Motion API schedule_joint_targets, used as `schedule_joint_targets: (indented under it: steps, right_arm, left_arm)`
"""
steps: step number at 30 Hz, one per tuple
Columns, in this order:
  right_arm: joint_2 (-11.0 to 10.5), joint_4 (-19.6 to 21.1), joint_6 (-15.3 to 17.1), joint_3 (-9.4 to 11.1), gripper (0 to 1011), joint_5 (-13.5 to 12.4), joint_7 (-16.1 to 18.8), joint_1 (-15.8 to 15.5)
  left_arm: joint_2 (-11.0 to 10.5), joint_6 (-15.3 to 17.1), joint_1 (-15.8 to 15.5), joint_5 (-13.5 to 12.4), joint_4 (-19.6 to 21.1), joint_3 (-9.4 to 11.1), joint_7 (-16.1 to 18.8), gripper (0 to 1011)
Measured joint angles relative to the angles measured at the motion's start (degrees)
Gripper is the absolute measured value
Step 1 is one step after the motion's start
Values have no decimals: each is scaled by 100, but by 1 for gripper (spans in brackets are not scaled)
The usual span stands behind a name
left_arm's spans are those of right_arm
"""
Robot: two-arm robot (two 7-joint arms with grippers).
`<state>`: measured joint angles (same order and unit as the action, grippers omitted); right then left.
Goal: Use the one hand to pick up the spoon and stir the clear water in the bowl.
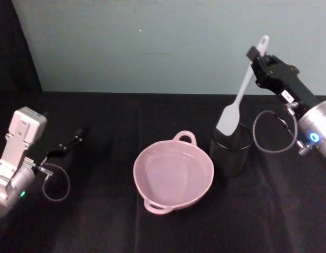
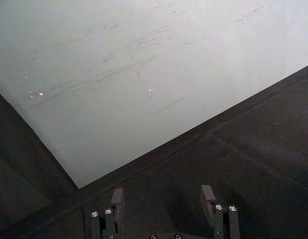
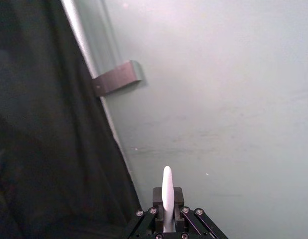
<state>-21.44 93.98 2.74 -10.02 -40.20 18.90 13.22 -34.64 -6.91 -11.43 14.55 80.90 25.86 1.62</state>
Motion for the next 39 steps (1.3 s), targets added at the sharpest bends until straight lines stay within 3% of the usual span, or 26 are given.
schedule_joint_targets:
  steps: [10,20,39]
  right_arm:
    - [51,-525,137,79,116,-531,-120,86]
    - [127,-1281,296,-10,116,-1009,-33,307]
    - [109,-2007,238,-306,116,-1305,92,441]
  left_arm:
    - [0,0,0,0,0,0,0,1005]
    - [0,0,0,0,0,0,0,1005]
    - [0,0,0,0,0,0,0,1005]
